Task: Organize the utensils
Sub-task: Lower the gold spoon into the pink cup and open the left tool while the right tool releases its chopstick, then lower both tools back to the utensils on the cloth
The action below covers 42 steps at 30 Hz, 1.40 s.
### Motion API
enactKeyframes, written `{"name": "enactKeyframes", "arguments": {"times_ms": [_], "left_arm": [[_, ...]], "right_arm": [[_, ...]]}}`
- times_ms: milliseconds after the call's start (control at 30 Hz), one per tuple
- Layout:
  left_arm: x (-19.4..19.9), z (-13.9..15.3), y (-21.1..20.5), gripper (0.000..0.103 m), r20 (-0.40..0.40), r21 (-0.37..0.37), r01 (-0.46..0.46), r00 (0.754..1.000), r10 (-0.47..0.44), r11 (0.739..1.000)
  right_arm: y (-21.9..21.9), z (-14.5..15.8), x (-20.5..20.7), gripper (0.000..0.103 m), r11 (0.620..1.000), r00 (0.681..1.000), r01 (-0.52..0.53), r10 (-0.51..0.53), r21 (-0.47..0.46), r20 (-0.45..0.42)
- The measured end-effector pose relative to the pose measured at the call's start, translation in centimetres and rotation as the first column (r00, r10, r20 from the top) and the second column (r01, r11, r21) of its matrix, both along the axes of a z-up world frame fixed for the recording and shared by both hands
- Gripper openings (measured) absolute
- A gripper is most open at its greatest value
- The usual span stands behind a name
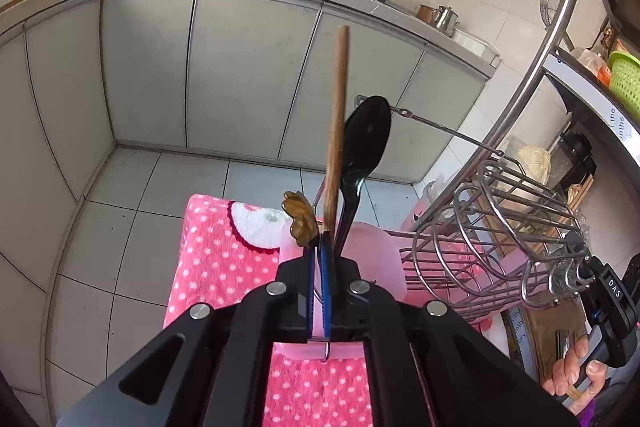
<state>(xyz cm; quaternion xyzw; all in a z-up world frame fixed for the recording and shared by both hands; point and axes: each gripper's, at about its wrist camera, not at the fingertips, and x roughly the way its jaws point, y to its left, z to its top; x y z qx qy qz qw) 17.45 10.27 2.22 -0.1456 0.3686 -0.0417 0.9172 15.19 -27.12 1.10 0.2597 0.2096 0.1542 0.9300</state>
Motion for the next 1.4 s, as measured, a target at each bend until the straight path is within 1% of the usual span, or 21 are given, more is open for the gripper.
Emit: {"name": "enactKeyframes", "arguments": {"times_ms": [100,133,200,267,300,333,367,533,733,833,900,1033,1100,1200,1333,1400], "left_arm": [[0.1,-0.2,0.4,0.005,-0.004,-0.026,-0.008,1.000,0.008,1.000],[0.1,-0.2,0.5,0.006,-0.009,-0.028,-0.013,1.000,0.013,1.000],[0.0,-0.1,0.7,0.016,-0.017,-0.033,-0.022,1.000,0.021,0.999],[-0.3,0.1,0.9,0.020,-0.014,-0.041,-0.021,1.000,0.020,0.999],[-0.5,0.2,1.0,0.024,-0.011,-0.042,-0.022,1.000,0.021,0.999],[-0.7,0.4,1.1,0.026,-0.005,-0.042,-0.022,1.000,0.022,0.999],[-0.9,0.6,1.2,0.028,0.001,-0.043,-0.023,1.000,0.023,0.999],[-1.7,1.4,1.5,0.030,0.017,-0.066,-0.027,0.999,0.029,0.997],[-2.7,1.9,1.1,0.031,0.021,-0.067,-0.019,1.000,0.020,0.998],[-3.5,2.3,1.0,0.032,0.030,-0.070,-0.014,0.999,0.016,0.997],[-4.3,2.6,1.0,0.037,0.040,-0.085,-0.013,0.999,0.017,0.996],[-6.2,3.3,0.9,0.042,0.072,-0.109,-0.005,0.997,0.013,0.994],[-7.2,3.4,0.7,0.043,0.078,-0.115,0.005,0.997,0.004,0.993],[-8.4,3.0,0.3,0.043,0.075,-0.128,0.029,0.997,-0.020,0.991],[-9.6,1.9,-1.0,0.044,0.049,-0.122,0.065,0.997,-0.059,0.990],[-10.0,1.0,-1.9,0.044,0.027,-0.104,0.085,0.996,-0.083,0.991]], "right_arm": [[0.1,0.1,0.5,0.004,1.000,1.000,0.000,0.000,0.013,-0.017],[0.0,0.1,0.6,0.006,1.000,1.000,-0.002,0.003,0.022,-0.025],[0.0,0.1,0.6,0.008,1.000,0.999,-0.009,0.010,0.030,-0.041],[0.0,0.1,0.7,0.017,1.000,0.998,-0.009,0.011,0.024,-0.064],[-0.1,0.0,0.7,0.028,1.000,0.998,-0.010,0.012,0.027,-0.069],[-0.2,0.0,0.6,0.036,1.000,0.997,-0.007,0.009,0.031,-0.070],[-0.3,0.0,0.4,0.037,0.999,0.998,-0.004,0.006,0.034,-0.069],[-0.7,0.3,-0.3,0.039,0.999,0.998,0.002,0.000,0.033,-0.068],[-0.8,0.7,-1.5,0.039,1.000,0.998,0.007,-0.006,0.014,-0.065],[-0.9,1.0,-2.4,0.039,1.000,0.998,-0.005,0.006,0.019,-0.064],[-0.8,1.3,-3.1,0.039,1.000,0.998,-0.014,0.015,0.023,-0.061],[-0.8,1.8,-4.8,0.040,1.000,0.998,-0.019,0.020,0.009,-0.051],[-0.7,1.8,-5.6,0.040,0.999,0.998,-0.033,0.034,0.011,-0.060],[-0.6,1.3,-6.9,0.049,0.999,0.996,-0.052,0.052,0.009,-0.078],[0.0,0.1,-8.1,0.050,0.997,0.989,-0.074,0.071,-0.019,-0.130],[0.4,-0.8,-8.6,0.050,0.996,0.984,-0.083,0.077,-0.035,-0.163]]}}
